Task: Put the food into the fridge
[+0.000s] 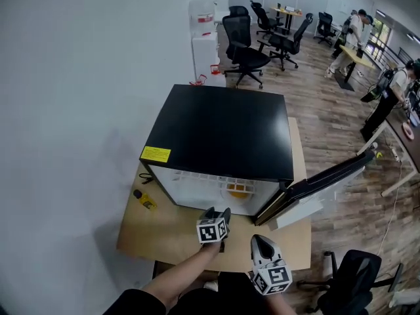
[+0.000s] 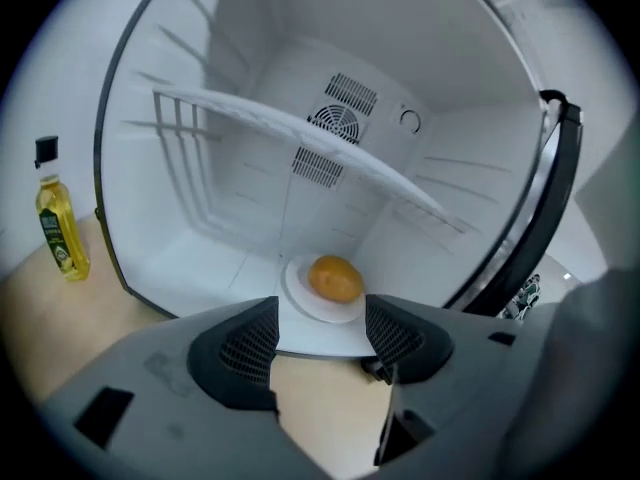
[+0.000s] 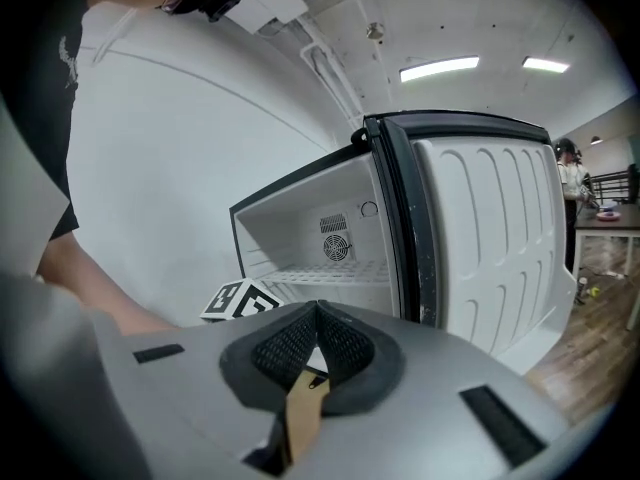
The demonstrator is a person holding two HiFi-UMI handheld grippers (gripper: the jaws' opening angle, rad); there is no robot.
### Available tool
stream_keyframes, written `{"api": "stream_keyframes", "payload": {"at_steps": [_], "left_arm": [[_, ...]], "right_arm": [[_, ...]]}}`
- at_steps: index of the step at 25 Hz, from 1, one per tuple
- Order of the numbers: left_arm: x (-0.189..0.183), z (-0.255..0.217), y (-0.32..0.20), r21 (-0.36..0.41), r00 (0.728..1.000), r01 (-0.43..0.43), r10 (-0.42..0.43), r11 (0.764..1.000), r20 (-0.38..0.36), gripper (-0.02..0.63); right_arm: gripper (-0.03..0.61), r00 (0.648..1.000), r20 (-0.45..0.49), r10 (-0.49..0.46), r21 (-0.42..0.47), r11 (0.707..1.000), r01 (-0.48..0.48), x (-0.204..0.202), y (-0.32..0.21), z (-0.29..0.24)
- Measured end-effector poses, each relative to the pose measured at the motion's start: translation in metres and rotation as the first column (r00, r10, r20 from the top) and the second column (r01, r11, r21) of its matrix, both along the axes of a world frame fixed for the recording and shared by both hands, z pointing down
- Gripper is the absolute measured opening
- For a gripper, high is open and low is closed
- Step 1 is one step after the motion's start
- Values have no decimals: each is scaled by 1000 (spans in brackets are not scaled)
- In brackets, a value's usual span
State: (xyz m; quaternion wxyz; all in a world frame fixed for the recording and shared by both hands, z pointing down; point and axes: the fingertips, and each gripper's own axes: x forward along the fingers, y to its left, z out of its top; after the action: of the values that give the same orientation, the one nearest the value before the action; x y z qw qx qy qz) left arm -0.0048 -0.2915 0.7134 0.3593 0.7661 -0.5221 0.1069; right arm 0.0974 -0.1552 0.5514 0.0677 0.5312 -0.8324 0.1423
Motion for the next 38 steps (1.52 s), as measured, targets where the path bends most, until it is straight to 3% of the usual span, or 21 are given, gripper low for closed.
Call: {"api": "stream_keyframes", "payload": {"at_steps": [4, 10, 17, 19, 20, 22, 25, 30, 34, 38], "left_arm": [[-8, -38, 31, 79, 999, -42, 43, 996, -10, 249], [-20, -91, 85, 216, 995, -93, 86, 972, 42, 249], [-54, -166, 154, 405, 999, -48, 34, 913, 42, 249], [-61, -180, 175, 421, 999, -41, 38, 906, 15, 243], [-65, -185, 186, 421, 999, -31, 34, 907, 0, 210], [-77, -193, 204, 424, 1000, -6, 13, 906, -14, 80], [-89, -201, 226, 451, 1000, -11, 15, 893, -5, 33], [-91, -210, 251, 494, 996, -91, 70, 865, 61, 14], [-96, -220, 259, 493, 996, -94, 78, 865, 52, 14], [-89, -238, 261, 518, 995, -101, 82, 850, 59, 14]], "right_arm": [[60, 1000, -6, 23, 11, 1000, -23, -4, 18, -10], [60, 996, -18, 90, 34, 995, -89, 11, 50, -23], [60, 992, -42, 120, 63, 991, -117, 13, 92, -41], [60, 991, -57, 119, 71, 991, -115, 10, 105, -46], [60, 991, -64, 116, 75, 991, -111, 8, 111, -48], [60, 990, -77, 115, 85, 991, -108, 4, 122, -53], [60, 988, -86, 127, 100, 988, -118, -1, 140, -61], [60, 983, -90, 157, 100, 984, -148, -1, 157, -70], [60, 980, -100, 174, 128, 979, -160, 0, 158, -85], [60, 979, -120, 167, 149, 978, -148, 4, 157, -95]]}}
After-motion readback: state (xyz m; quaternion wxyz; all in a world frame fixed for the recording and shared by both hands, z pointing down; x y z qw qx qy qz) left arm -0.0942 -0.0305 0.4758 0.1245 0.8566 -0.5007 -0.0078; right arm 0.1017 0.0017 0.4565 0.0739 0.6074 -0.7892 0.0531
